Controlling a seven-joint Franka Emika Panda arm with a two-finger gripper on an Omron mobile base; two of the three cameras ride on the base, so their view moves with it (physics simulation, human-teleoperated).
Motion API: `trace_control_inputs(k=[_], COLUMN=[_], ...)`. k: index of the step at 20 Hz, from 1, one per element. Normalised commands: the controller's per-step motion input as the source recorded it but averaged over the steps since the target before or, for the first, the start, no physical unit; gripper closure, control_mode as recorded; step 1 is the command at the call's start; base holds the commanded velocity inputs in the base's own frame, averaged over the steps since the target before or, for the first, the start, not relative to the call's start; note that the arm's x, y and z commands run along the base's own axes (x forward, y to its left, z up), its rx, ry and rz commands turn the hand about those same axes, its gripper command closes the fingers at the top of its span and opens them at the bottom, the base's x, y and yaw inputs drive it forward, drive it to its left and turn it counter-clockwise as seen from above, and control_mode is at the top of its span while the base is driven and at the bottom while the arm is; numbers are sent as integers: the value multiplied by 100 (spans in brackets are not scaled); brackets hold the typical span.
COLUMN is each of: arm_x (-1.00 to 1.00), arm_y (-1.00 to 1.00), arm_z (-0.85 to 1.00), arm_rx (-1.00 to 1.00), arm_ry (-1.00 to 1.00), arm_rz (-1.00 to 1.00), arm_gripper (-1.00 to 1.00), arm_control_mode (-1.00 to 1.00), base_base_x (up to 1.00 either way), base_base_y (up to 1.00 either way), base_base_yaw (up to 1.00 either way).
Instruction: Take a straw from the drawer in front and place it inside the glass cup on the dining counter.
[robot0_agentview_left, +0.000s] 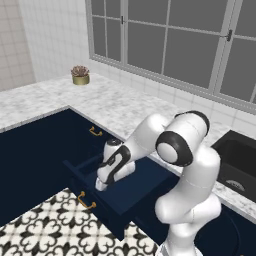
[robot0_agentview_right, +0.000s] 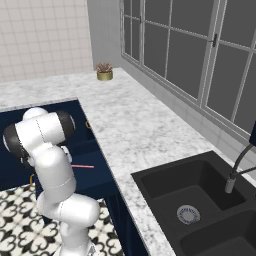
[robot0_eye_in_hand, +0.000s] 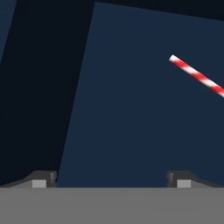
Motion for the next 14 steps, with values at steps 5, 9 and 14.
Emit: trace_control_inputs(k=[5,9,14], arm_x=[-8,-34,-49], arm_y=[45,70,87], arm_z=[-16,-10,-4], arm_rx=[7,3,0], arm_ry=[0,0,0], arm_rz=[0,0,-1], arm_gripper=[-100,-100,-100], arm_control_mode=[-100,-100,-100], base_base_x=[0,0,0], base_base_y=[0,0,0], base_base_yaw=[0,0,0])
